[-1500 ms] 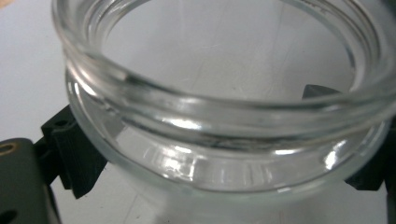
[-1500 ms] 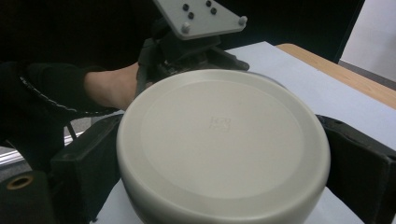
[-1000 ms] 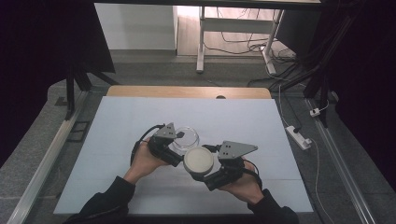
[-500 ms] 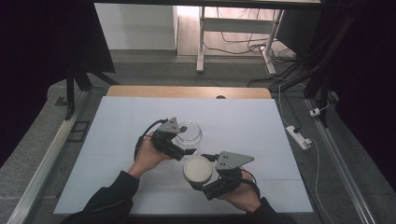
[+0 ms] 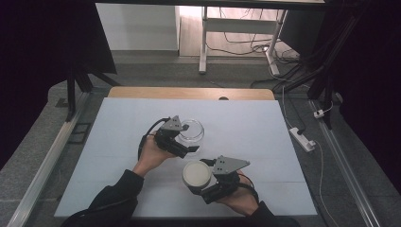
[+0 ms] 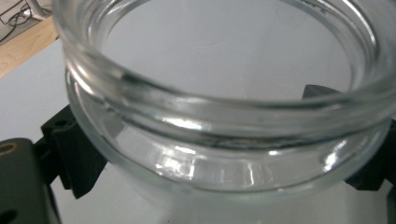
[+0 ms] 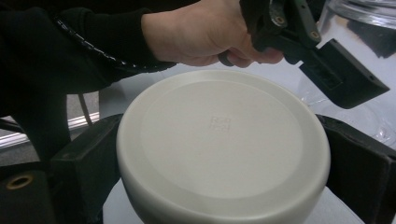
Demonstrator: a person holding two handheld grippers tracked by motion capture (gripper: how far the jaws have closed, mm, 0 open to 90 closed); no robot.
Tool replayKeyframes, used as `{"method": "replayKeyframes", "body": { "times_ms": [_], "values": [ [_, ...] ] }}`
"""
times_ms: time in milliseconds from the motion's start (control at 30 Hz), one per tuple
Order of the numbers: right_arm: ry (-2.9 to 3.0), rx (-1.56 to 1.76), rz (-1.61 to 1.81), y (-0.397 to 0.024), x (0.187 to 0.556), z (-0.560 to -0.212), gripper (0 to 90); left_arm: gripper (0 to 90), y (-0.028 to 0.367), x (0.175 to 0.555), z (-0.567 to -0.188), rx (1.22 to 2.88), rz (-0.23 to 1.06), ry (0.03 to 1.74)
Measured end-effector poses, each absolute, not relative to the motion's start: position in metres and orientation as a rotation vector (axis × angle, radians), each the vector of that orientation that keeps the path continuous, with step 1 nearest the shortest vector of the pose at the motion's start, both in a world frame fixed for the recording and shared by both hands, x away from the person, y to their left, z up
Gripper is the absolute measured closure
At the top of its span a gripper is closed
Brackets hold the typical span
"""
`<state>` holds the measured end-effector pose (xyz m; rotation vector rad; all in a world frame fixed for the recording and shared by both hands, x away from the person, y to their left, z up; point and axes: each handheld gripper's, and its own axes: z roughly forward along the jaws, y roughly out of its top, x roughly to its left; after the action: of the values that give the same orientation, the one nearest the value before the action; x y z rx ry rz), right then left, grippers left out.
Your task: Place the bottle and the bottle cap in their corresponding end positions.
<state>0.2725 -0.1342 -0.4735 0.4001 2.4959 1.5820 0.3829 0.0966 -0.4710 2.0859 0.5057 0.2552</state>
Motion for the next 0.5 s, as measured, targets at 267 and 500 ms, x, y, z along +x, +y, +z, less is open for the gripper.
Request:
{"method": "replayKeyframes", "body": {
  "times_ms": [267,500],
  "values": [
    [2.499,0.412,1.559,-0.131,0.278,-0.486,7.2,7.3,0.092,0.396,-0.479,2.085,0.271,0.527],
    [2.498,0.413,1.536,-0.127,0.284,-0.497,7.2,7.3,0.089,0.404,-0.490,2.089,0.274,0.556]
  ]
}}
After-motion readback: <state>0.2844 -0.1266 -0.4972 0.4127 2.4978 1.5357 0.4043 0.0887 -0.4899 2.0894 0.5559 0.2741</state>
